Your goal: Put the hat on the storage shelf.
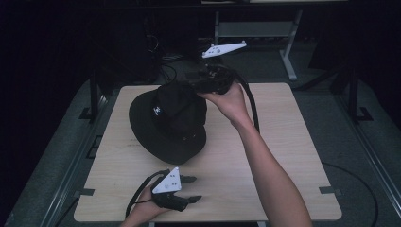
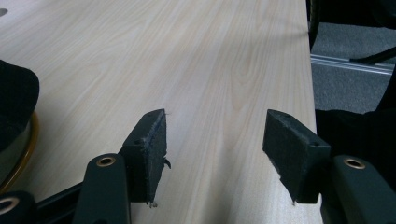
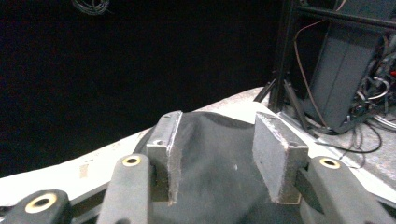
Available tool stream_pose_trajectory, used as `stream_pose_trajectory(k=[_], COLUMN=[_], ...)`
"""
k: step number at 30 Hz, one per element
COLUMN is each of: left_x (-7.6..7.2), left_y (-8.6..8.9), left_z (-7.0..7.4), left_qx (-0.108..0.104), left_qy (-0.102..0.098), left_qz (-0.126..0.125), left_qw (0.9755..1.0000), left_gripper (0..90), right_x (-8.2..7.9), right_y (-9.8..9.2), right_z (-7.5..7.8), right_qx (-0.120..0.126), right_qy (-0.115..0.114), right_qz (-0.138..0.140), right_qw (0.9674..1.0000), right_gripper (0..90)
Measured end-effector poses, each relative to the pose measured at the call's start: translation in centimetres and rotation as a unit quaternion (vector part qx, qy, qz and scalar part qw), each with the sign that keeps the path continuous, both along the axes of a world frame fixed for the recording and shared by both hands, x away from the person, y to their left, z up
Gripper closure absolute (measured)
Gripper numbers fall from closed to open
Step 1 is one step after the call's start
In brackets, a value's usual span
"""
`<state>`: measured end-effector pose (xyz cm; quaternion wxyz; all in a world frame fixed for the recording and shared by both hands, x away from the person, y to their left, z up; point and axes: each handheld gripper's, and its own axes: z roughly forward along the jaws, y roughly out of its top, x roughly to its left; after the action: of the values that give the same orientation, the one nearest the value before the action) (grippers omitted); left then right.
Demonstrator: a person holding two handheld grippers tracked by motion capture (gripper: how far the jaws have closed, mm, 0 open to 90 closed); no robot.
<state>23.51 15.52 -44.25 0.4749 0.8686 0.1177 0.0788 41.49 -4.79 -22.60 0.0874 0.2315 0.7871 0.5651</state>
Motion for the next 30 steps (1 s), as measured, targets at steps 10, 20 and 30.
stream_pose_trajectory(k=[10,20,30], left_x=[0.3,0.6,0.5], left_y=[0.2,0.2,0.1], left_z=[0.0,-0.1,-0.2], left_qx=[-0.004,0.001,-0.004], left_qy=[0.015,0.012,0.014], left_qz=[0.011,0.014,0.021], left_qw=[0.9998,0.9998,0.9997], left_gripper=[38.4,37.0,36.2], right_x=[-1.2,-2.4,-3.3], right_y=[-3.0,-6.0,-8.6], right_z=[-0.7,-2.2,-3.8], right_qx=[0.01,0.016,0.018], right_qy=[0.001,0.012,0.023], right_qz=[-0.01,-0.021,-0.038], right_qw=[0.9999,0.9996,0.9988], right_gripper=[45.5,39.2,36.9])
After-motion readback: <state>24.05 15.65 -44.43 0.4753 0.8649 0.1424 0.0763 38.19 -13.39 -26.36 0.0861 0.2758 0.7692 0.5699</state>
